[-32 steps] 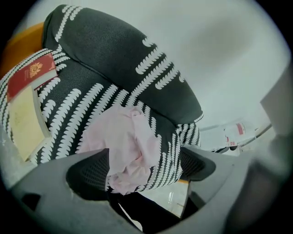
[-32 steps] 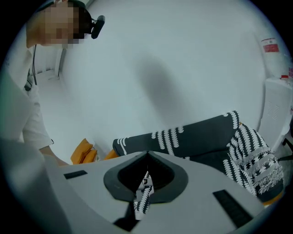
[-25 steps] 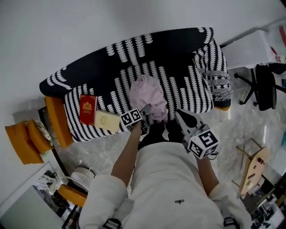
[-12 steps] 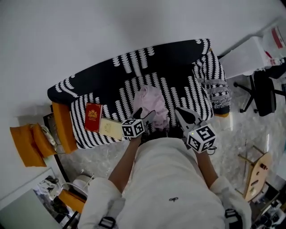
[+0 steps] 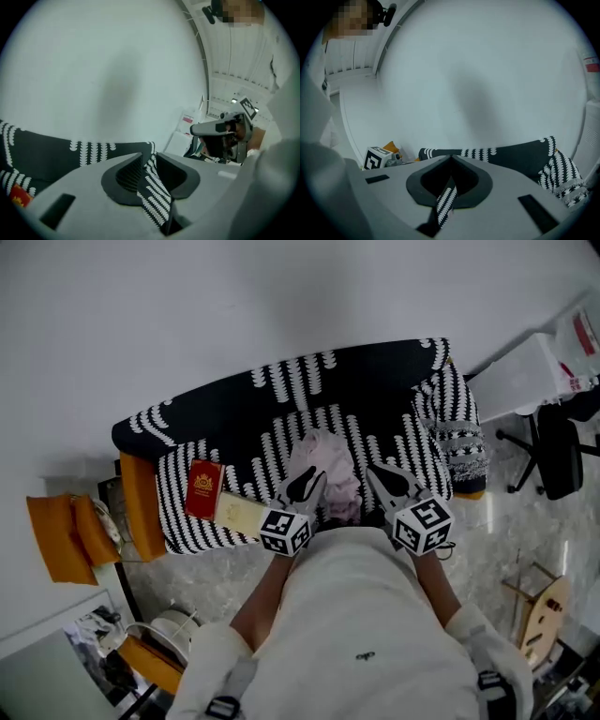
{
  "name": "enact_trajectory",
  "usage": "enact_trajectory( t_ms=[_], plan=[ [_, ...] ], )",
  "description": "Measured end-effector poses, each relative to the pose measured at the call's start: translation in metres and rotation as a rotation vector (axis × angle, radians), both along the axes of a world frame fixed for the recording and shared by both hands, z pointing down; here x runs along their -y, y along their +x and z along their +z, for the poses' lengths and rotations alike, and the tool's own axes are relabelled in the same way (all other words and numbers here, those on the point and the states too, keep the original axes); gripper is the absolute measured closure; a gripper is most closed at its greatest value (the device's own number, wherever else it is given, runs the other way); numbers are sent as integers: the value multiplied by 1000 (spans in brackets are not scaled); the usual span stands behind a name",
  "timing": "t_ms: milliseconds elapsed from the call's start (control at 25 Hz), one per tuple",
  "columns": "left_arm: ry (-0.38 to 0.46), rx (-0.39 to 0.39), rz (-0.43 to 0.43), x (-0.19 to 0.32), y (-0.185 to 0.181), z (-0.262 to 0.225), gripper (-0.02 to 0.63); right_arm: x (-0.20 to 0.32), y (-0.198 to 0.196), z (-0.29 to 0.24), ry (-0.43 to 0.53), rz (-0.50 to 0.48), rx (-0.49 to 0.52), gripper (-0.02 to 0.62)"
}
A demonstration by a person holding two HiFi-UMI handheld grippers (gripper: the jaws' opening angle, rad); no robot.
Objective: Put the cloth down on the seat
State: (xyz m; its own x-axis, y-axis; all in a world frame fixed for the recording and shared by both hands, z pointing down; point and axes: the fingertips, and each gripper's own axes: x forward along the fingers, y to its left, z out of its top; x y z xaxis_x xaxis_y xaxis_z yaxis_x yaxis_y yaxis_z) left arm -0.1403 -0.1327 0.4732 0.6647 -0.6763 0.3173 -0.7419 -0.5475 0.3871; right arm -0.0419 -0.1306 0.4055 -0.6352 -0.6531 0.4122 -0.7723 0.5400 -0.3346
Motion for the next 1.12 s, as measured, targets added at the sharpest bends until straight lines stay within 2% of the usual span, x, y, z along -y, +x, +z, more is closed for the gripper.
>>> enact_trajectory(
  t_ms=[280,480,640,800,1120],
  plan=[
    [86,-21,-39,-6,-4,-30,575,-10,-5,8,-18,-41,3,586],
    [96,-9,-67,-22,-5,-35,588,-23,-6,8,-17,-88,19,586],
    [112,-33,-74,-34,8,-45,594,-33,6,3,-3,-111,31,586],
    [127,-5,-79,-52,37,-54,594,-53,36,-1,-5,-120,32,586],
    [119,-14,-59,-111,126,-62,594,-111,125,-1,-19,-107,46,586]
  ],
)
